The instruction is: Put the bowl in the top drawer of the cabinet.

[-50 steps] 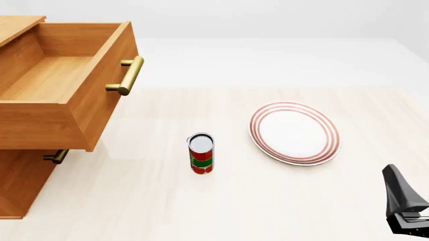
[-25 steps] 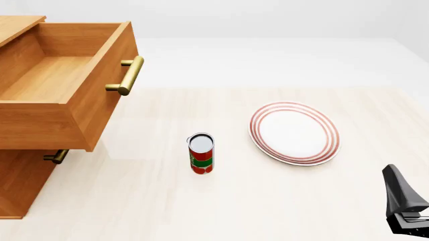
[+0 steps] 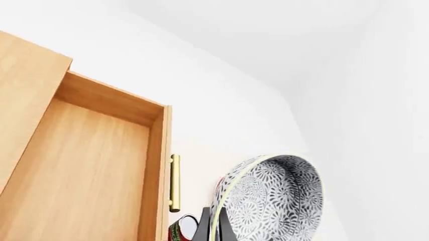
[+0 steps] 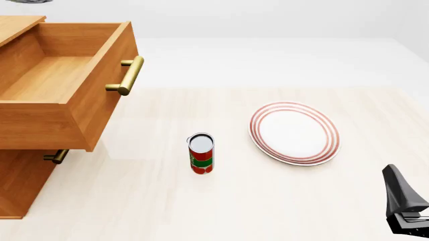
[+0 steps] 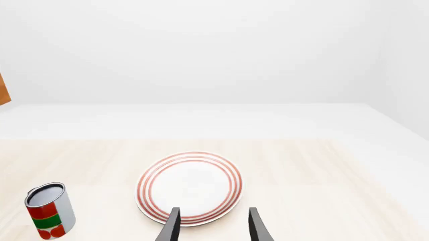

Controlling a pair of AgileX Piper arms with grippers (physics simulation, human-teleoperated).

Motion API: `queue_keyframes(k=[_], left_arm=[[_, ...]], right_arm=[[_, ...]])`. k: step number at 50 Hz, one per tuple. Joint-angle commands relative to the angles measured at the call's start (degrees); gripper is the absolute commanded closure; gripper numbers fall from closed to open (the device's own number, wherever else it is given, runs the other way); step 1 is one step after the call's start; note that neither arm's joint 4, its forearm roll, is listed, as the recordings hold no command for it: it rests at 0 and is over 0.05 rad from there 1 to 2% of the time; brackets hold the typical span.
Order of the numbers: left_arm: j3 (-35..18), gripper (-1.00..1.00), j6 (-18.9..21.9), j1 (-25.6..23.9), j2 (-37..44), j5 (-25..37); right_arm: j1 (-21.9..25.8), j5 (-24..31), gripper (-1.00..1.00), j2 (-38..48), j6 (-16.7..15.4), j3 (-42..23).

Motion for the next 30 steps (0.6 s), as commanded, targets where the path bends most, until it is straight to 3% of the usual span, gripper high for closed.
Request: queue_keyframes(k=[1, 30], left_arm=[[1.48, 1.0, 0.27, 3.79, -0.4, -0.01], [0.96, 1.0, 3.39, 11.23, 2.41, 1.94]], right_arm=[[0.01, 0.0, -1.0, 0.0, 0.01, 0.0], [0.0, 0.0, -1.0, 0.0, -0.01, 0.0]])
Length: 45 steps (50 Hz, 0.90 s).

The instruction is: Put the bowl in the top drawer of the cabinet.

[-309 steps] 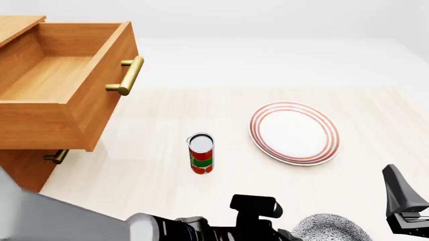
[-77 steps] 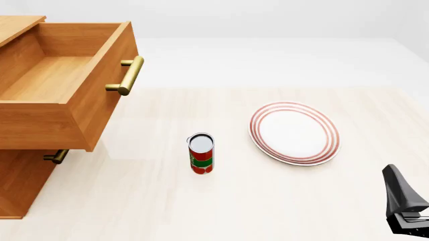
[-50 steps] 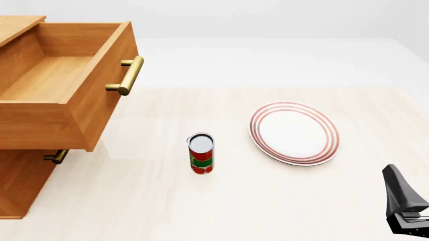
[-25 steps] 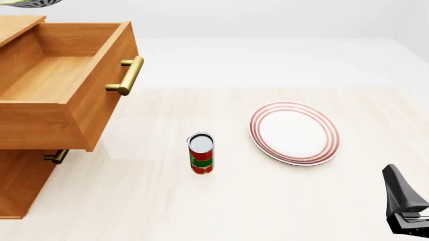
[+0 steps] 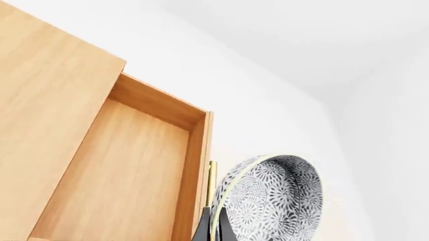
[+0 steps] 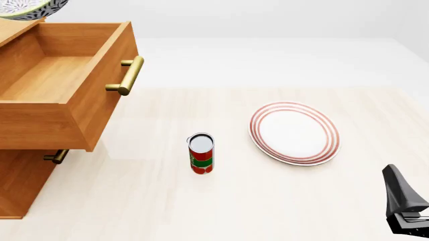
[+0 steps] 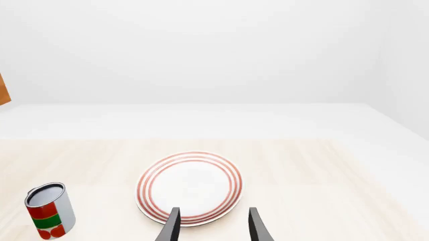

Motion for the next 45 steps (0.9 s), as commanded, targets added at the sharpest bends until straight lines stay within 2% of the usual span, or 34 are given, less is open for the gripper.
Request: queue_keyframes(k=[1, 26, 45], left_arm=[[-0.24, 1.0, 1.33, 2.53, 1.08, 0.19], [-0.59, 1.0, 3.34, 7.11, 4.63, 0.48], [2.59, 1.0, 3.45, 8.42, 5.22, 0.04]], right_arm=[[-0.01, 0.0, -1.0, 0.0, -0.01, 0.0], [0.0, 0.0, -1.0, 0.0, 0.0, 0.0], [0.0, 0.0, -1.0, 0.0, 0.0, 0.0]])
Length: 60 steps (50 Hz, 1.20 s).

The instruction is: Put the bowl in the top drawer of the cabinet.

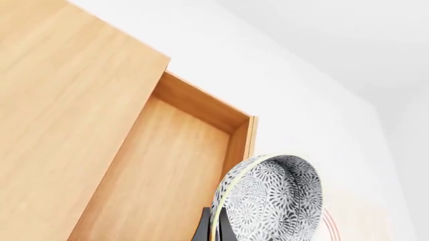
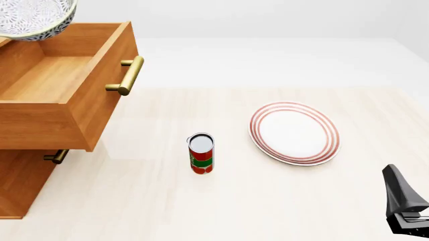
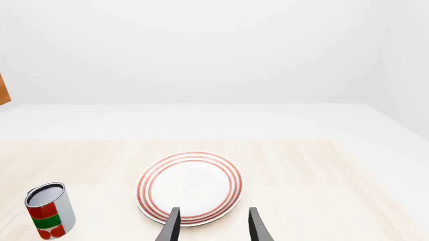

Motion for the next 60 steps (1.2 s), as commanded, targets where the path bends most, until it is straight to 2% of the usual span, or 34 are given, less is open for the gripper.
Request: queue_keyframes(k=[1, 60], left_arm=[[1.15, 1.0, 0.26, 0.76, 0.16, -0.21], [4.73, 1.0, 1.39, 4.54, 3.86, -2.51]], right_arm=[[0.01, 0.0, -1.0, 0.0, 0.0, 0.0], [-0.58, -0.15, -1.0, 0.11, 0.03, 0.06]])
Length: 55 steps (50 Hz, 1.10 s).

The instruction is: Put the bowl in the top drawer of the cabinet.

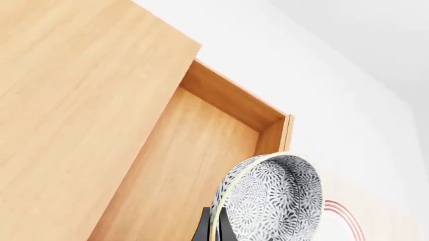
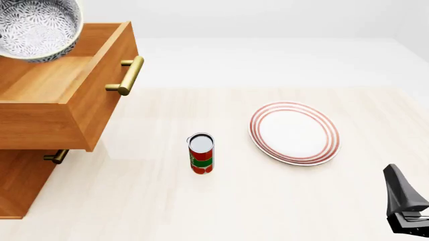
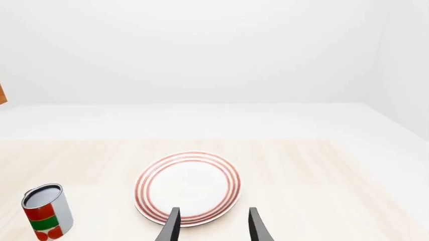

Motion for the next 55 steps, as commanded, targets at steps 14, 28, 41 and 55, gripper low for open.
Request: queue_keyframes(k=[14, 28, 41, 55], left_arm=[[1.03, 1.0, 0.74, 1.15, 1.79, -1.83], [1.53, 1.0, 1.06, 1.97, 2.76, -2.56], [1.85, 1.0, 1.26, 2.2, 3.37, -2.89], [2.56, 1.0, 1.64, 3.06, 4.45, -3.84]], right_arm=[[0.0, -0.06, -1.0, 0.04, 0.01, 0.03], [0.0, -0.06, -1.0, 0.03, -0.01, 0.03], [-0.01, -0.06, -1.0, 0.05, -0.01, 0.03], [0.0, -0.06, -1.0, 0.03, 0.01, 0.03]])
